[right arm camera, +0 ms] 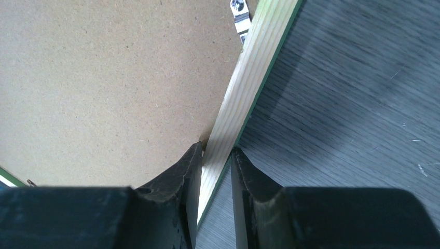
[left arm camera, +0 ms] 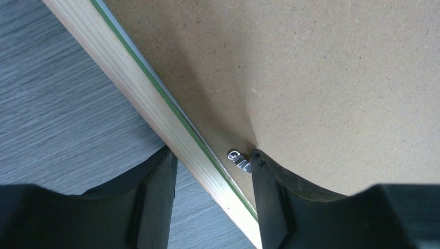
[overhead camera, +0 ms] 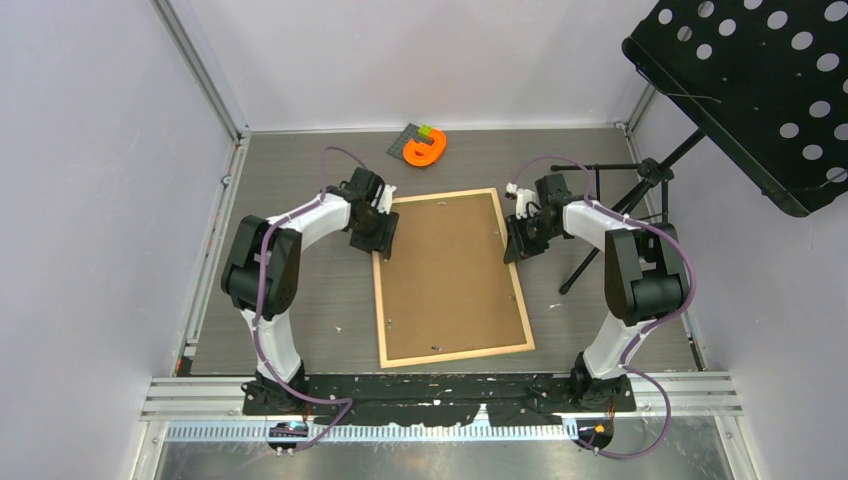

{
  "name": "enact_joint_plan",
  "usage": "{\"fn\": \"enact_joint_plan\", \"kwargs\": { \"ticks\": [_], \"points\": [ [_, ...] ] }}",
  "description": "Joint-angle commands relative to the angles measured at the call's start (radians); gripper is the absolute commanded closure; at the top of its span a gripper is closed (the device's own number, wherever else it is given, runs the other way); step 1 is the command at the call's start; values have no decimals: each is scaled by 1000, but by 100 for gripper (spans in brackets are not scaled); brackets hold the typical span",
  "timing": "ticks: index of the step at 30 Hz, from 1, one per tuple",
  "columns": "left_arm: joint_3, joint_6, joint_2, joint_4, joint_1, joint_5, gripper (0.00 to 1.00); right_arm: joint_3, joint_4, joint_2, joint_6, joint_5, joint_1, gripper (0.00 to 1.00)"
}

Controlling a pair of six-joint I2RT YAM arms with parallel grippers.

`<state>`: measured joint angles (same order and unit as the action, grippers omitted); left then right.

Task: Put the photo into the frame
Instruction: Install the photo frame at the center of the board.

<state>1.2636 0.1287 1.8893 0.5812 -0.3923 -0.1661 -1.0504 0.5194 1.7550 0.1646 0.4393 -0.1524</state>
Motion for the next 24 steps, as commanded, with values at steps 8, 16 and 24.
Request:
{"fn": "enact_joint_plan", "kwargs": {
  "ticks": [8, 16, 24],
  "points": [
    [-29, -17, -21, 64, 0, 4, 60, -8, -3, -12, 19, 43, 14, 94],
    [-23, -23, -16, 71, 4, -2, 70, -8, -2, -10, 18, 50, 18, 94],
    [-19, -48, -12, 101, 4, -23, 72, -9, -2, -4, 18, 56, 21, 94]
  ]
}}
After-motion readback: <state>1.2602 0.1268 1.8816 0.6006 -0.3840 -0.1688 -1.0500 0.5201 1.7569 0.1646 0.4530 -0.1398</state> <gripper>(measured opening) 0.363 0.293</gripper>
